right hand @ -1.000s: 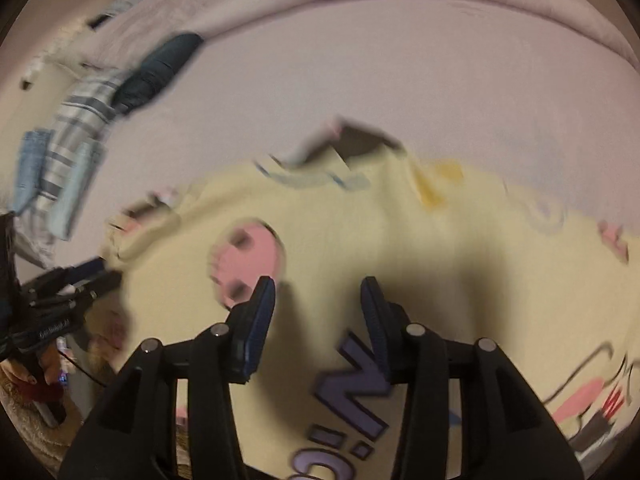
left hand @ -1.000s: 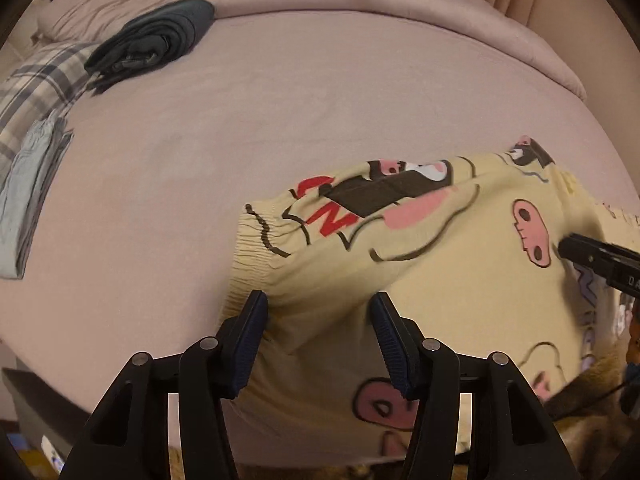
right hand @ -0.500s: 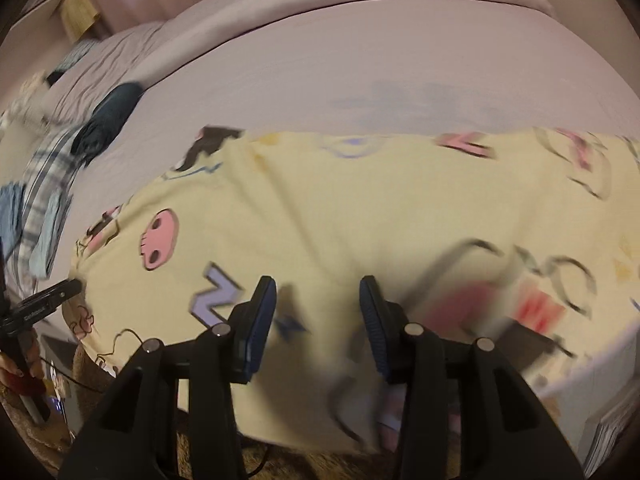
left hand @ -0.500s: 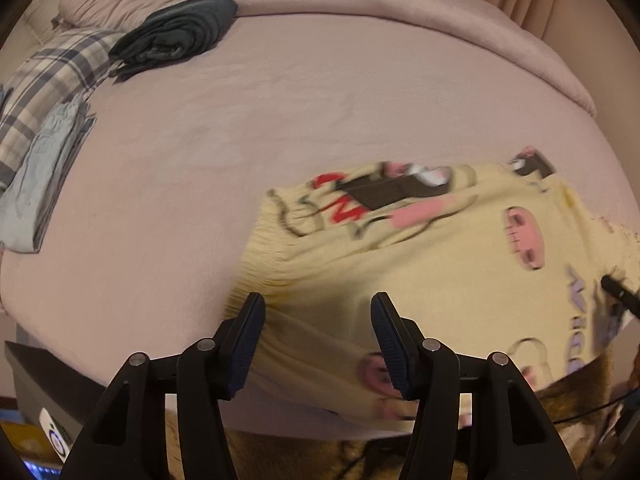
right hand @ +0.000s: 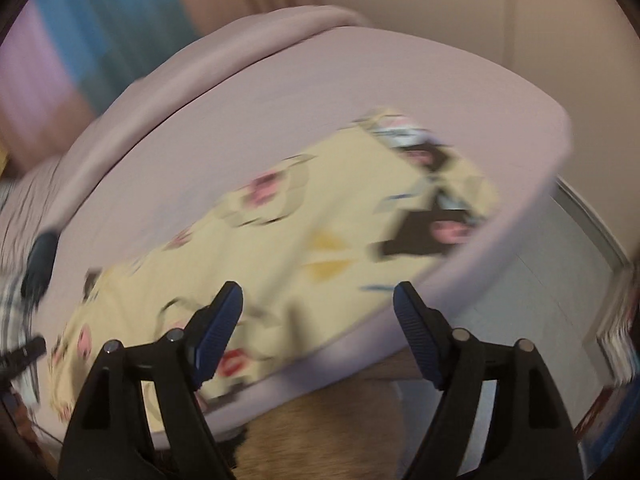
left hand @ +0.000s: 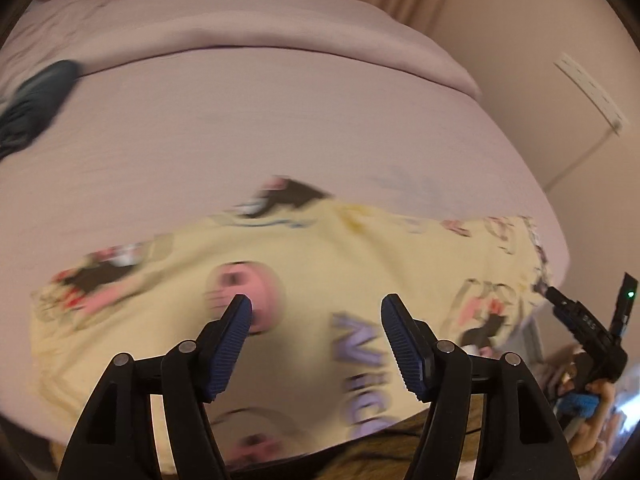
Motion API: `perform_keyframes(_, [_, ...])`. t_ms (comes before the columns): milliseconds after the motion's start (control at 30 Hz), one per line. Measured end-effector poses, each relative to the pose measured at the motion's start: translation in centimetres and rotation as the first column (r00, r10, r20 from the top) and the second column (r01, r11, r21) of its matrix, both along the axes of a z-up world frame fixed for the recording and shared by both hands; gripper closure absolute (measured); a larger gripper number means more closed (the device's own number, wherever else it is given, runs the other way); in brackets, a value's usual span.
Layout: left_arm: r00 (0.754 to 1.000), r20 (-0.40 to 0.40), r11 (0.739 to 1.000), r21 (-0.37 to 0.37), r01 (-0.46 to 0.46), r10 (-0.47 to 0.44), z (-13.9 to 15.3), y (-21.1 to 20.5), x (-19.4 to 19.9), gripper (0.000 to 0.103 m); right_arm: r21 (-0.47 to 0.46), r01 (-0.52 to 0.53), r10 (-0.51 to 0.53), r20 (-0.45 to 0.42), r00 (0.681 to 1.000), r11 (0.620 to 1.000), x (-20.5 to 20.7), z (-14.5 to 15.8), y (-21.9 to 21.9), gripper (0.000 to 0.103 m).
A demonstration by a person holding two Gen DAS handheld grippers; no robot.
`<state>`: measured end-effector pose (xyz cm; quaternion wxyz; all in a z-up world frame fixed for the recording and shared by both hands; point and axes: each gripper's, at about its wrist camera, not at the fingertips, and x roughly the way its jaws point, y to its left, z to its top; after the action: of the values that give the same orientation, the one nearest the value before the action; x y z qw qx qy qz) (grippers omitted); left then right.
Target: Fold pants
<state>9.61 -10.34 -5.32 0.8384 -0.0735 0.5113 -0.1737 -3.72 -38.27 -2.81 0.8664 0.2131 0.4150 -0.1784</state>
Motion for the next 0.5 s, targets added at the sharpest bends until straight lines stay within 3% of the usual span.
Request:
perform_keyframes(200, [0.995,-0.025,0.994,-0.039,0.098,-0.099,-1.9,-7.2,0.7,0.036,0.034,0.126,-0.127,0.029,0.991,0.991,-2.9,-0.4,-6.2,0.025])
perform_keyframes(300, [0.989,-0.054,0.990,-0.028,0.139,-0.140,-3.4,-10.0,0.9,0.036,0.104,0.178,-0.184,0.049,0.982,0.978,-4.1,-1.4,-9.0,0.025])
perform_keyframes(500, [0.985,-0.101,0.990,0.022,0.140,-0.137,-7.0,-11.8,1.3,0.036,0.243,0.192,-0.219,0.092,0.971,0.951,-3.8,-3.1,-12.1,0.024])
